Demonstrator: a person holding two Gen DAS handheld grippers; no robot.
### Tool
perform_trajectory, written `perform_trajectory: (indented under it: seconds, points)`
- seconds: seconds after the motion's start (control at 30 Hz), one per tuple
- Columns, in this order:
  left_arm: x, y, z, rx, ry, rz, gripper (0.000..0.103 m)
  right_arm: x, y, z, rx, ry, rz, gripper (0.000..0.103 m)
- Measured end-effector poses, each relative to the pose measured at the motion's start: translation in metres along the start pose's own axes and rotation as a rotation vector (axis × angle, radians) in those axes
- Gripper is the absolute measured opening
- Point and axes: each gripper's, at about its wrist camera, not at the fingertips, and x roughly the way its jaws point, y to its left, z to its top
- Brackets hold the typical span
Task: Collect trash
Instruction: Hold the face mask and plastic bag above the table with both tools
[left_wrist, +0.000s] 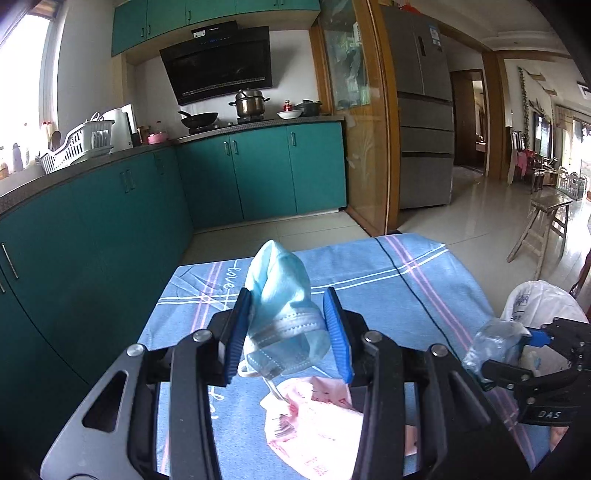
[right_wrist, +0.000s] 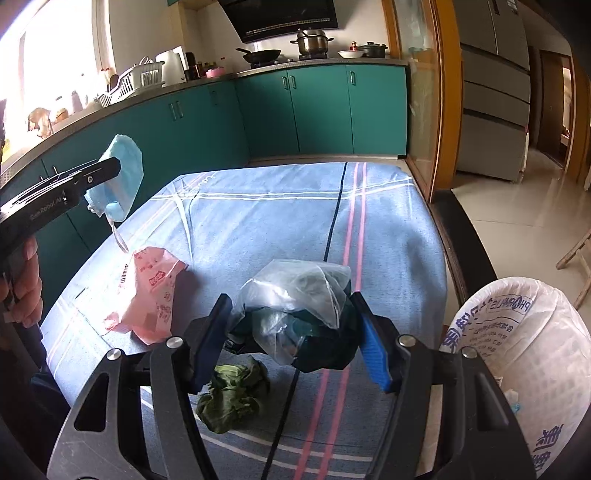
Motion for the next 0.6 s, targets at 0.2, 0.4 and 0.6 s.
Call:
perform_trajectory:
  seconds: [0.2,0.4,0.6]
  points:
    - [-0.008,-0.006,-0.004,0.013,-0.006,-0.037,0.041,0.001,0.001,0.000,0.011,0.000,0.000,0.064]
    - [-0.013,-0.011,-0.006,0.023,-0.010,-0.058,0.041,0.003,0.000,-0.001,0.015,0.007,-0.005,0.064]
    - [-0.016,-0.018,-0.010,0.041,-0.009,-0.072,0.041,0.003,0.001,-0.001,0.014,0.009,-0.005,0.064]
